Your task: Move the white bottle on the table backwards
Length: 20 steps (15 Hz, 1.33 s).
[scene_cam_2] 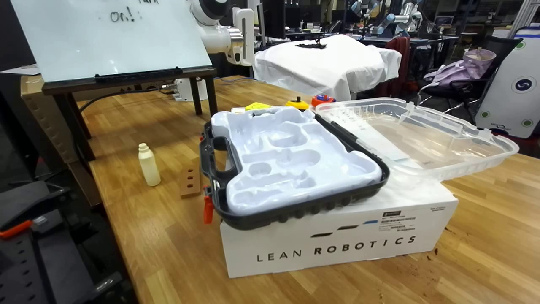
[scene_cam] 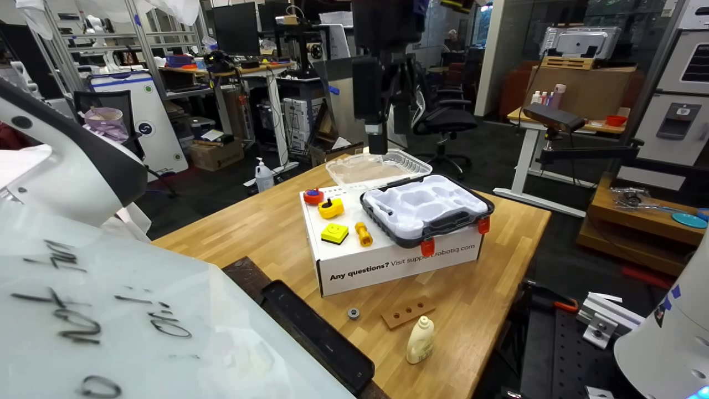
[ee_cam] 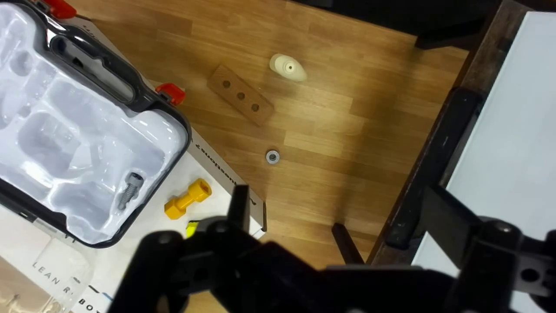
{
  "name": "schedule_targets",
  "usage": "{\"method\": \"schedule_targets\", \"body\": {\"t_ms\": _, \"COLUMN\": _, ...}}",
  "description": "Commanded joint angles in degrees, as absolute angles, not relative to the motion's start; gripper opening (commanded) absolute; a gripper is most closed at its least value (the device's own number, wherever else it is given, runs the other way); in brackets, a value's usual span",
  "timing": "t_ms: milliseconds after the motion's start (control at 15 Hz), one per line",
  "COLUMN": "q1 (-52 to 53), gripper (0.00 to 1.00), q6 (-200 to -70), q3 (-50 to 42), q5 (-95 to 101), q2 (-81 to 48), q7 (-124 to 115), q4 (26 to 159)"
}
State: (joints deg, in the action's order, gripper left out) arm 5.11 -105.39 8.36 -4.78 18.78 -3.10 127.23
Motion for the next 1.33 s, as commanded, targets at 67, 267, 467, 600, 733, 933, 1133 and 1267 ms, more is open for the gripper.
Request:
{"method": "schedule_targets", "body": {"t_ms": 67, "q1": 5.8, "gripper": 1.00, "q6": -106.3, "q3": 7.6, "q5": -5.5, "q2": 16.2, "q7": -2.4, "q4": 126.9}}
{"method": "schedule_targets", "body": {"t_ms": 267, "q1": 5.8, "gripper": 1.00, "q6": -107.3, "q3": 7.5, "q5": -6.0, "q2": 12.7, "q7": -2.1, "q4": 127.0}}
{"method": "schedule_targets", "body": {"t_ms": 467, "q1": 5.8, "gripper": 1.00, "q6": -108.8, "q3": 7.1, "q5": -8.3, "q2": 8.4, "q7": -1.1, "q4": 127.9}}
{"method": "schedule_targets", "body": {"t_ms": 600, "q1": 5.5, "gripper": 1.00, "q6": -109.8, "q3": 6.7, "q5": -9.4, "q2": 5.4, "q7": 0.3, "q4": 129.3}}
{"method": "schedule_targets", "body": {"t_ms": 733, "q1": 5.6, "gripper": 1.00, "q6": -108.9, "q3": 6.9, "q5": -8.8, "q2": 5.0, "q7": -0.3, "q4": 129.4}}
{"method": "schedule_targets", "body": {"t_ms": 933, "q1": 5.4, "gripper": 1.00, "q6": -109.6, "q3": 6.4, "q5": -10.4, "q2": 2.7, "q7": 1.9, "q4": 129.7}}
{"method": "schedule_targets", "body": {"t_ms": 1133, "q1": 5.5, "gripper": 1.00, "q6": -109.6, "q3": 6.4, "q5": -10.5, "q2": 3.2, "q7": 2.0, "q4": 129.6}}
{"method": "schedule_targets", "body": {"t_ms": 1267, "q1": 5.5, "gripper": 1.00, "q6": -109.6, "q3": 6.4, "q5": -10.5, "q2": 3.3, "q7": 2.0, "q4": 129.6}}
